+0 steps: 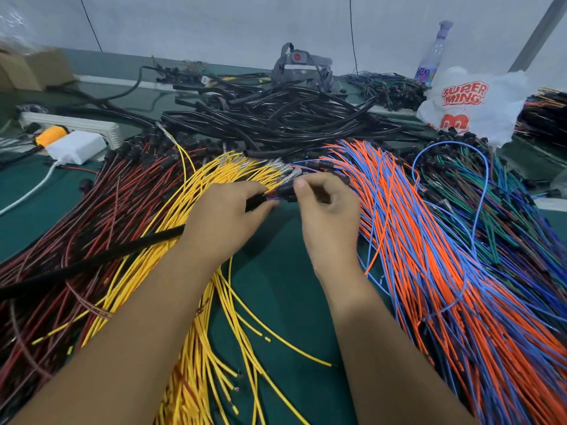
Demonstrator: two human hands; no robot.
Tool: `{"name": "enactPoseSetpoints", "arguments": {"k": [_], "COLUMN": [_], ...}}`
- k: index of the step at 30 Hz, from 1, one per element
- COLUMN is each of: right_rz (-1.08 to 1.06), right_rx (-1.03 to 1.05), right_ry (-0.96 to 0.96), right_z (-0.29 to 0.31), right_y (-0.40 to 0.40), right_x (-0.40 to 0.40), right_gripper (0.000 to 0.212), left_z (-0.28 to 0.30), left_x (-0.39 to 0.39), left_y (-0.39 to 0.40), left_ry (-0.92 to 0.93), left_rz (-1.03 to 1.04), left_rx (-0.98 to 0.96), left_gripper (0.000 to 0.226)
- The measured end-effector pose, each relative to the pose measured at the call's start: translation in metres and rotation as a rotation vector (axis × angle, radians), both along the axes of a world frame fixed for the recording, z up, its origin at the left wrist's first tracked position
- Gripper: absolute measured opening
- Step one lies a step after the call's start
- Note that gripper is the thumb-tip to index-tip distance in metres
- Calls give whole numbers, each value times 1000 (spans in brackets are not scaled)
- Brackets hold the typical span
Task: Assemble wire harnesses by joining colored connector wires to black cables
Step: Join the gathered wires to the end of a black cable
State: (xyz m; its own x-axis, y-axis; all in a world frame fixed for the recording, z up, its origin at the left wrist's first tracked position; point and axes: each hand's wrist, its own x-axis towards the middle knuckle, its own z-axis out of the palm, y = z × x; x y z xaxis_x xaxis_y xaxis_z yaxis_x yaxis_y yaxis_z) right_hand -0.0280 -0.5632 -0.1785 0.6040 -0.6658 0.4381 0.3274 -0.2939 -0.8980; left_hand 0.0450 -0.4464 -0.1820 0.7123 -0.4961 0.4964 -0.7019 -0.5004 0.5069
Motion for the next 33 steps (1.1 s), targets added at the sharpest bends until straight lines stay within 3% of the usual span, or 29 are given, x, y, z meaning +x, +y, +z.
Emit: {"name": "enactPoseSetpoints", "arguments": {"k": [4,9,13,20,28,33], "right_rz": [49,35,45,51,58,131], "right_rx": [-42,232,302,361,367,411], "right_ry": [35,-15,-43,13,35,64], "right_z": [1,4,6,6,7,5], "right_y": [3,-1,-5,-9,-6,-7], "right_x": [-1,-3,-3,-3,-4,-4], "right_gripper": [24,12,11,16,25,18], "left_z": [0,4,8,7,1,0], "left_x": [-1,-3,-2,-1,-3,-2], "left_y": [1,0,4,4,2,2], "left_ry": [-40,-185,-365,-430,-272,-150], "left_rz": [48,47,74,37,-36,-81], "left_rx": [-7,-18,5,-4,5,-77], "left_gripper": [17,21,13,18,19,24]}}
